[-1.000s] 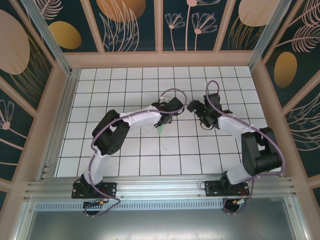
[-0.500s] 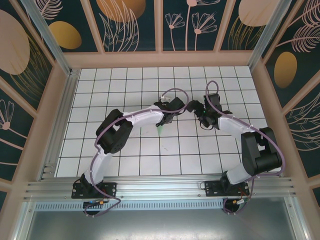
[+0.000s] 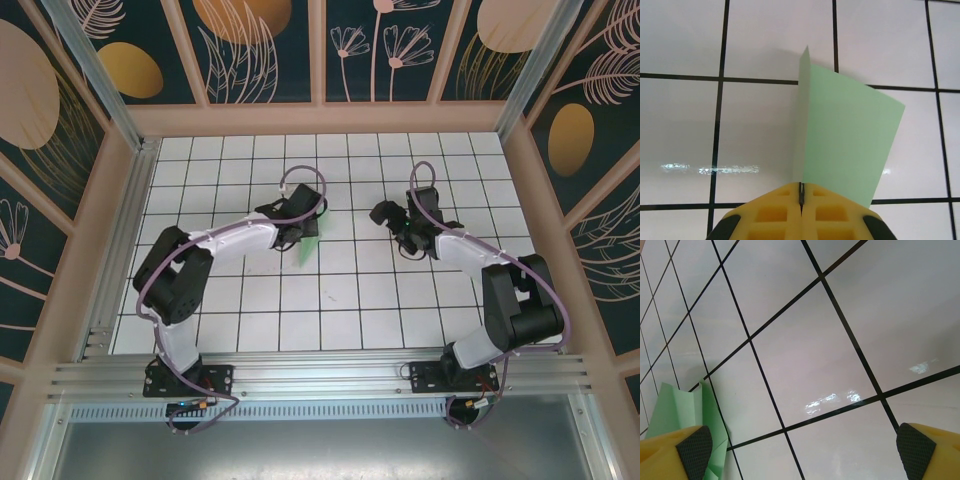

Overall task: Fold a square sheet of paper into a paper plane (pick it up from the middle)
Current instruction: Turn over a paper plane at the top-center of the table.

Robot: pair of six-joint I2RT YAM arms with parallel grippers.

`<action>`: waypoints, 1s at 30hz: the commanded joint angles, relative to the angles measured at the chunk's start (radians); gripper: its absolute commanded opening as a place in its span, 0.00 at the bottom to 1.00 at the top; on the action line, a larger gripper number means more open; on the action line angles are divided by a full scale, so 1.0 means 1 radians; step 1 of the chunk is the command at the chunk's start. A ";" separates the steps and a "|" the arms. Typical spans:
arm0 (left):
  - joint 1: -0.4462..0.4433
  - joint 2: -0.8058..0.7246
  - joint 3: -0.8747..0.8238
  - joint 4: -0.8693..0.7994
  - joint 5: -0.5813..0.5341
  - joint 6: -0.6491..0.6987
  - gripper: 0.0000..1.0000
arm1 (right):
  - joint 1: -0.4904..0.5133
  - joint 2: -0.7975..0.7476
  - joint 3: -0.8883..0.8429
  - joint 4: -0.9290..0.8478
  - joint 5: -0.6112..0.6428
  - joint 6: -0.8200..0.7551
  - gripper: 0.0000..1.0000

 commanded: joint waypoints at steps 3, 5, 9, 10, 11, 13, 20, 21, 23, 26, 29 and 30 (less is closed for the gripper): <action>0.033 -0.091 -0.118 0.226 0.193 -0.034 0.00 | 0.021 0.004 0.022 0.016 -0.015 -0.003 0.97; 0.039 -0.123 -0.166 0.298 0.230 -0.050 0.00 | 0.033 0.007 0.030 0.015 -0.017 -0.010 0.97; 0.048 -0.181 -0.256 0.461 0.285 -0.132 0.00 | 0.071 0.005 0.045 0.015 -0.017 -0.004 0.94; 0.050 -0.185 -0.304 0.514 0.303 -0.159 0.00 | 0.083 0.006 0.048 0.017 -0.020 -0.001 0.93; 0.050 -0.187 -0.326 0.555 0.317 -0.179 0.00 | 0.094 0.007 0.053 0.014 -0.019 0.002 0.92; 0.050 -0.186 -0.373 0.654 0.339 -0.233 0.00 | 0.127 0.008 0.065 0.001 0.004 0.011 0.89; 0.084 -0.140 -0.502 0.863 0.389 -0.408 0.00 | 0.235 0.019 0.087 0.017 0.010 0.013 0.81; 0.085 -0.117 -0.506 0.873 0.398 -0.409 0.00 | 0.243 0.027 0.094 0.017 0.007 0.006 0.80; 0.084 -0.093 -0.518 0.892 0.406 -0.419 0.00 | 0.276 0.040 0.108 0.013 0.008 -0.006 0.75; 0.086 -0.082 -0.541 0.904 0.392 -0.427 0.00 | 0.312 0.065 0.137 0.007 0.005 -0.024 0.67; 0.086 -0.077 -0.567 0.903 0.366 -0.430 0.00 | 0.341 0.105 0.174 -0.001 -0.002 -0.038 0.58; 0.086 -0.075 -0.577 0.912 0.366 -0.432 0.00 | 0.352 0.121 0.188 -0.005 0.000 -0.042 0.55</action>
